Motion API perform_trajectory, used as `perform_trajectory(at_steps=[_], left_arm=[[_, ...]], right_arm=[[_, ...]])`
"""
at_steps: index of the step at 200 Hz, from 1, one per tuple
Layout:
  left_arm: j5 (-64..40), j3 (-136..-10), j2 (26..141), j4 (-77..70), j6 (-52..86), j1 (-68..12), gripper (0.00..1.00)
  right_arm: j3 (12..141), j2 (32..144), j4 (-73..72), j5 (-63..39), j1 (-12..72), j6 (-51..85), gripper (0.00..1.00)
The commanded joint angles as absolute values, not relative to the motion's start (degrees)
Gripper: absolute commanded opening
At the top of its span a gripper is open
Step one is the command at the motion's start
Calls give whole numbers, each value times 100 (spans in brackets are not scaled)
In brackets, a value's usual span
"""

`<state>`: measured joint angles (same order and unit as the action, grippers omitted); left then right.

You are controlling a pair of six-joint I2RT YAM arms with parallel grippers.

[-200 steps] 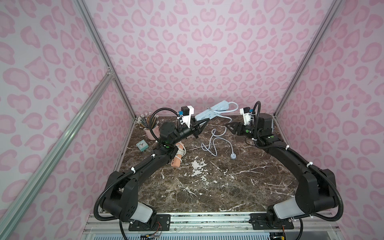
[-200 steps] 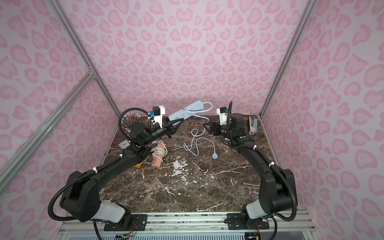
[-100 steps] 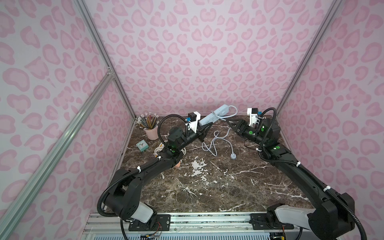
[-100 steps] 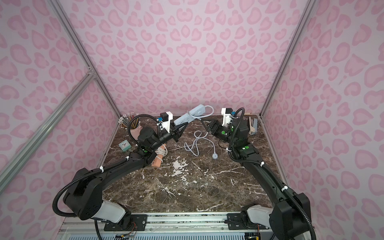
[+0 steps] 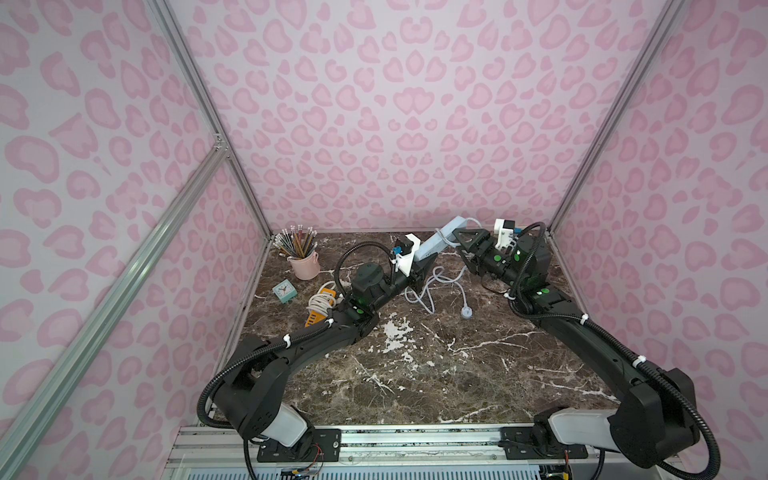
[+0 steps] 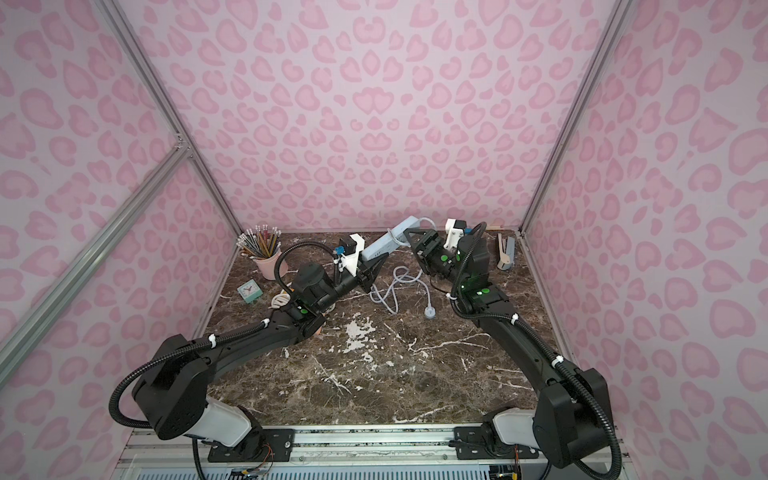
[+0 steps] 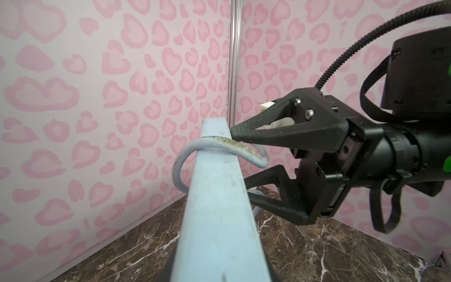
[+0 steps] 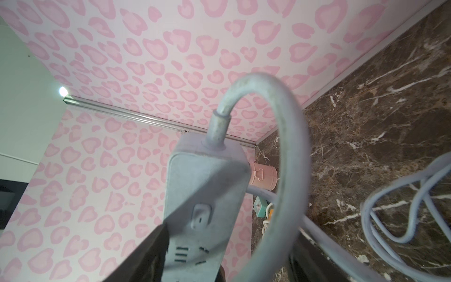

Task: Wrap the cord around the power strip
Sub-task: Adjust the power strip.

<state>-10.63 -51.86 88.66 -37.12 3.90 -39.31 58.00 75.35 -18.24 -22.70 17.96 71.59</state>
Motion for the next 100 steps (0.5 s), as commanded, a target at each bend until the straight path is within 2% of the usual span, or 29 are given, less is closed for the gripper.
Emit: perform_trajectory(at_steps=[1,48,70,82,100], left_arm=[[-1295,-5256,8883,-3848,92,-4023,3],[-1378,-5283,8912,-3831,65,-4060,3],[-1393,-5345,8910,-3708,54,-4076,4],[-1447,-5440,8908,-3452,27,-4077,9],[-1459,-5592,8865,-2916,26,-4078,29]], right_arm=[[5879,7493,-2054,-1994,1793,7373,77],[6012,7529,-1693,-1814,1758,7239,78],[6136,7675,-1518,-1780,1755,7136,69],[6253,7763,-1356,-1742,1758,6950,62],[6294,7830,-1309,-1661,1760,6837,48]])
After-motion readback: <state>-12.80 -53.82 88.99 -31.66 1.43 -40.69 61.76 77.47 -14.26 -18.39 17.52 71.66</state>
